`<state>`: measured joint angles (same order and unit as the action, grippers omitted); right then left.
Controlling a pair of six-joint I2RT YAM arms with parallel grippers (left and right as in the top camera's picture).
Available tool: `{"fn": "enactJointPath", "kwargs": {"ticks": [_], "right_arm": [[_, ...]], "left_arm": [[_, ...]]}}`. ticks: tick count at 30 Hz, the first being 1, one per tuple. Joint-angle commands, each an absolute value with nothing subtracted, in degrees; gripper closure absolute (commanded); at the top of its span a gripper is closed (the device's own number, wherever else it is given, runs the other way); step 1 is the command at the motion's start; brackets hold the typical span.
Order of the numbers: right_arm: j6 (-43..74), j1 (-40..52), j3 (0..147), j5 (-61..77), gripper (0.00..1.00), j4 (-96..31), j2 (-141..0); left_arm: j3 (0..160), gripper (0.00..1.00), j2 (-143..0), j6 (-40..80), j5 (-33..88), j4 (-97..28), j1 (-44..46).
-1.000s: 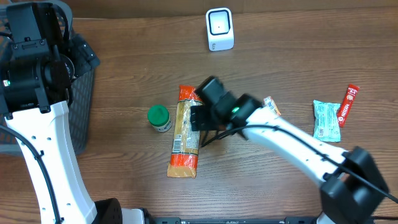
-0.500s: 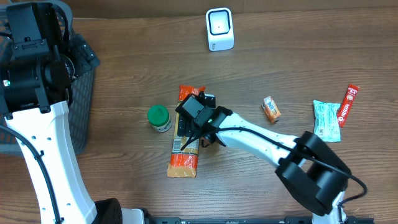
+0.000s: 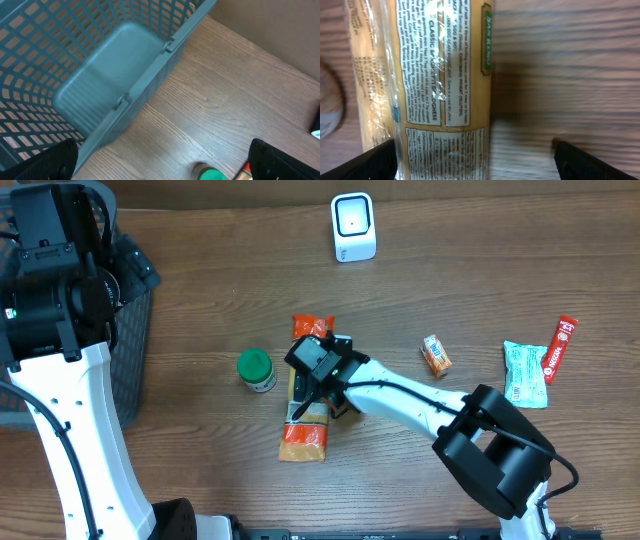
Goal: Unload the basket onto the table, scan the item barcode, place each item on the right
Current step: 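Lower the right gripper onto the long spaghetti pack and grasp it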
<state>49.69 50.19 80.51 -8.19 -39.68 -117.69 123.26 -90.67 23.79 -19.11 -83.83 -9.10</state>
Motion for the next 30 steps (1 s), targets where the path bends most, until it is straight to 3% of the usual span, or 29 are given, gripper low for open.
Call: {"fn": "enactJointPath", "kwargs": {"ticks": [1, 5, 14, 21, 30], "right_arm": [[49.06, 46.41, 80.01, -12.99, 0.00, -42.87, -117.97], [48.84, 43.55, 80.01, -12.51, 0.00, -46.41, -117.12], [32.45, 41.10, 81.87, -6.76, 0.00, -47.13, -115.66], [36.29, 41.12, 89.08, -6.79, 0.00, -47.48, -115.61], [41.74, 41.52, 87.96, -7.05, 0.00, -46.46, -117.23]], "left_arm": [[123.87, 0.00, -91.07, 23.29, -19.84, -83.79, -9.34], [123.87, 0.00, -91.07, 23.29, -19.84, -83.79, -9.34], [123.87, 0.01, -91.07, 23.29, -19.84, -83.79, -9.34], [123.87, 0.00, -91.07, 23.29, -19.84, -83.79, -9.34], [123.87, 0.00, -91.07, 23.29, -19.84, -83.79, -9.34]]}}
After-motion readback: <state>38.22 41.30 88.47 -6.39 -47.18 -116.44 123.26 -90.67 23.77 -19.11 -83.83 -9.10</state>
